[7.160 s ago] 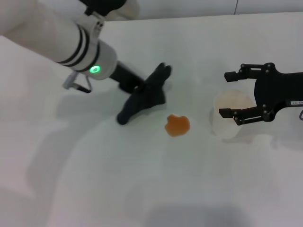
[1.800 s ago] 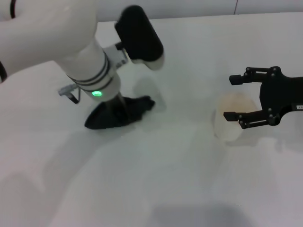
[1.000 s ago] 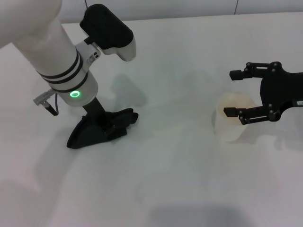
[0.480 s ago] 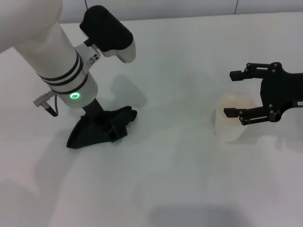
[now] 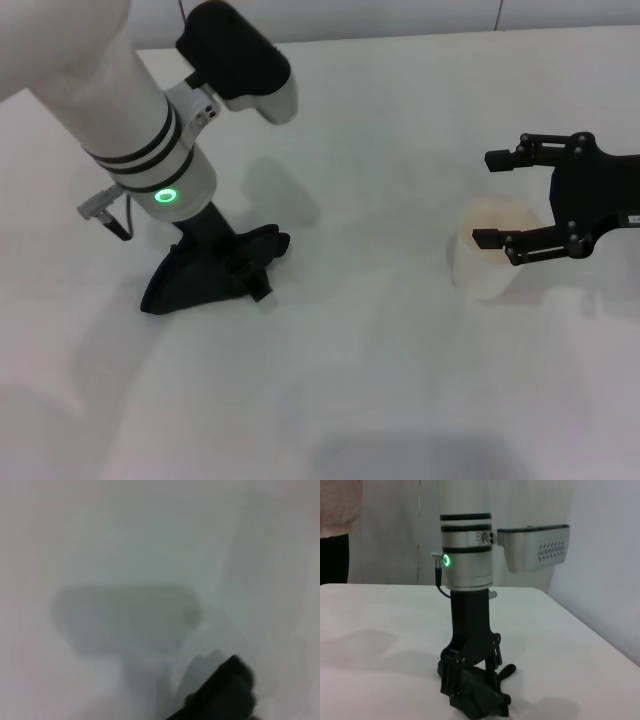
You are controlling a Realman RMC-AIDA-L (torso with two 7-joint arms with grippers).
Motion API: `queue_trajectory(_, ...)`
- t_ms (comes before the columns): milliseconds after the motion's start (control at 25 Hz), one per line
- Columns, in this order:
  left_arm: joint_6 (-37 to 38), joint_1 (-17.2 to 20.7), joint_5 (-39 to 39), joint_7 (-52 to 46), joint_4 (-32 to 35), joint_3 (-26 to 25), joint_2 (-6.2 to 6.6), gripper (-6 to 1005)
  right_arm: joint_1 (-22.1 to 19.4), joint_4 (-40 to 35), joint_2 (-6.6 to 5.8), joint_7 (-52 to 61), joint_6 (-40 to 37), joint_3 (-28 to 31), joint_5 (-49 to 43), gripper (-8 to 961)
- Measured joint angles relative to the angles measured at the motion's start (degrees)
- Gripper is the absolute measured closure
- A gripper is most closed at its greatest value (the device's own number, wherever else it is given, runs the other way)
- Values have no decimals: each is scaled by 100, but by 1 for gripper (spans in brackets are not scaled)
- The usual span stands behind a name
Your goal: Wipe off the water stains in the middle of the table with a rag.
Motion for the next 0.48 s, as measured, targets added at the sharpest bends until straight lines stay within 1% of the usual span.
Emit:
queue_trajectory(40,56,45,-66,6,130,-4,0,123,-1,0,0,3,-1,0,7,108)
queue_trajectory(120,153,184,-284,43,482,-46,7,122,-12,0,0,7,0,0,39,108)
queue_trajectory(240,198,496,-765,206,1130,-311,24,121,-28,0,0,9,0,23,77,108)
queue_trajectory(360,154,902,-1438,502,1622,-813,21,123,-34,0,0,18,-10,66,102,108)
queue_trajectory(440,89,1189,-2035,777,1769,-1200,25,124,-39,0,0,25,-48,72,137,108)
queue_trajectory(480,79,1294,-2245,895,1780,-1308,26,125,-43,0,0,35,-62,77,145,108)
